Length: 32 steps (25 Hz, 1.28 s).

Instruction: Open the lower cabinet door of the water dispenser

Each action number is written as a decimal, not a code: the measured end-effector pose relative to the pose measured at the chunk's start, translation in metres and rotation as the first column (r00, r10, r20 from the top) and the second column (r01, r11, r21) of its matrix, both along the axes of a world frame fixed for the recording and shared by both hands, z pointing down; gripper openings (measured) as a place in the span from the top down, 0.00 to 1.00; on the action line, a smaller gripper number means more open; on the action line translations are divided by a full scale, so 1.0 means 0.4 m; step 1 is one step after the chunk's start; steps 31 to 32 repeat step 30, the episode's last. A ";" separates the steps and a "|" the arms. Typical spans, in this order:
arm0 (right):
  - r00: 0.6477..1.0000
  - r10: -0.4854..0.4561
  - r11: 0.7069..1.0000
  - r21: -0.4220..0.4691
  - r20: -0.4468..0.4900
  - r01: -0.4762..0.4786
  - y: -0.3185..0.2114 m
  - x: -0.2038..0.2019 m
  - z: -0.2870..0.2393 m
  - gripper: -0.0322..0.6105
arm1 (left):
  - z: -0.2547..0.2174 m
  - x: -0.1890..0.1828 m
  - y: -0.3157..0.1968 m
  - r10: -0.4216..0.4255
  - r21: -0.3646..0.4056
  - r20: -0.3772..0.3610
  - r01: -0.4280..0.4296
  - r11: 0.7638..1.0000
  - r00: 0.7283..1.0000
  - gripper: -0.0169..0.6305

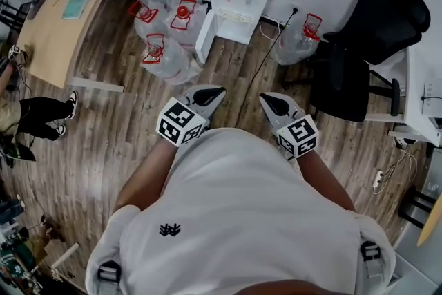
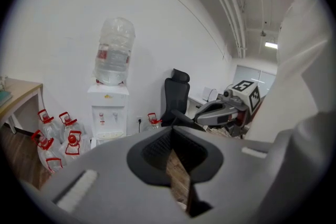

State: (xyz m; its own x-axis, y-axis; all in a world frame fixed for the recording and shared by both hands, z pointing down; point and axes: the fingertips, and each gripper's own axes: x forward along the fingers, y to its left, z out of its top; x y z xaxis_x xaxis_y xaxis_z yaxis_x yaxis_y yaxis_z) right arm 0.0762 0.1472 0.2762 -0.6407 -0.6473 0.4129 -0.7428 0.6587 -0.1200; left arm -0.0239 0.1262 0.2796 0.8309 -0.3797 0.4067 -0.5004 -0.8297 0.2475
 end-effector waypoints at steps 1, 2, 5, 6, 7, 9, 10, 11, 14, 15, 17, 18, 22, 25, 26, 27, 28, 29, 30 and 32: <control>1.000 0.004 1.000 0.001 -0.006 -0.004 -0.011 -0.011 -0.004 0.95 | -0.005 -0.011 -0.013 0.005 0.004 -0.003 -0.005 1.000 1.000 0.89; 1.000 0.011 1.000 0.003 -0.011 -0.011 -0.022 -0.021 -0.007 0.95 | -0.009 -0.024 -0.026 0.009 0.007 -0.007 -0.009 1.000 1.000 0.89; 0.999 0.029 1.000 0.005 -0.022 -0.029 -0.051 -0.057 -0.012 0.95 | -0.016 -0.072 -0.062 0.010 0.006 -0.015 -0.010 1.000 1.000 0.89; 0.999 0.033 0.999 0.004 -0.024 -0.033 -0.059 -0.071 -0.011 0.95 | -0.015 -0.092 -0.070 0.010 0.005 -0.013 -0.010 1.000 1.000 0.89; 0.999 0.037 0.999 0.001 -0.025 -0.036 -0.067 -0.088 -0.011 0.95 | -0.013 -0.114 -0.077 0.009 0.003 -0.009 -0.009 1.000 1.000 0.89; 0.999 0.043 0.999 -0.004 -0.024 -0.043 -0.082 -0.128 -0.006 0.95 | -0.009 -0.162 -0.092 0.005 0.000 -0.004 -0.005 1.000 1.000 0.89; 0.999 0.043 0.999 -0.008 -0.023 -0.043 -0.090 -0.151 -0.002 0.95 | -0.008 -0.187 -0.099 0.002 0.000 -0.004 -0.002 1.000 1.000 0.89; 0.999 0.041 0.999 -0.012 -0.023 -0.041 -0.096 -0.176 0.003 0.95 | -0.008 -0.212 -0.105 -0.001 0.001 -0.003 0.001 1.000 1.000 0.89; 0.999 0.024 1.000 -0.012 -0.032 -0.024 -0.110 -0.247 0.006 0.95 | -0.004 -0.284 -0.112 -0.013 0.009 0.005 0.013 1.000 1.000 0.89; 0.999 0.017 1.000 -0.006 -0.038 -0.017 -0.115 -0.268 0.001 0.95 | -0.001 -0.307 -0.112 -0.021 0.010 0.008 0.021 1.000 1.000 0.89; 0.999 0.009 1.000 0.012 -0.051 -0.008 -0.127 -0.306 -0.012 0.95 | 0.007 -0.356 -0.118 -0.037 0.010 0.011 0.037 0.999 0.999 0.89; 0.998 0.009 1.000 0.018 -0.057 -0.008 -0.133 -0.323 -0.015 0.95 | 0.012 -0.379 -0.122 -0.043 0.008 0.010 0.043 0.999 0.999 0.89; 0.997 0.000 1.000 0.020 -0.083 0.001 -0.138 -0.380 -0.016 0.95 | 0.021 -0.448 -0.124 -0.065 0.006 -0.008 0.065 0.998 0.998 0.89; 0.995 -0.013 1.000 0.021 -0.101 0.015 -0.143 -0.403 -0.023 0.95 | 0.023 -0.472 -0.129 -0.082 0.005 -0.026 0.082 0.997 0.996 0.89; 0.994 -0.013 1.000 0.024 -0.106 0.015 -0.148 -0.409 -0.026 0.95 | 0.024 -0.478 -0.134 -0.086 0.005 -0.030 0.086 0.996 0.996 0.89; 0.994 -0.011 1.000 0.027 -0.111 0.014 -0.153 -0.414 -0.028 0.95 | 0.024 -0.484 -0.139 -0.089 0.006 -0.035 0.089 0.996 0.995 0.89; 0.993 -0.010 0.999 0.029 -0.117 0.014 -0.157 -0.420 -0.028 0.95 | 0.024 -0.491 -0.142 -0.090 0.007 -0.040 0.091 0.996 0.995 0.89; 0.992 -0.010 0.999 0.031 -0.124 0.014 -0.160 -0.427 -0.029 0.95 | 0.024 -0.497 -0.145 -0.092 0.009 -0.046 0.092 0.996 0.995 0.89; 0.992 -0.010 0.999 0.034 -0.129 0.014 -0.164 -0.433 -0.030 0.95 | 0.024 -0.504 -0.148 -0.093 0.011 -0.051 0.094 0.996 0.994 0.89; 0.992 -0.010 0.999 0.034 -0.129 0.014 -0.164 -0.433 -0.030 0.95 | 0.024 -0.504 -0.148 -0.093 0.011 -0.051 0.094 0.996 0.994 0.89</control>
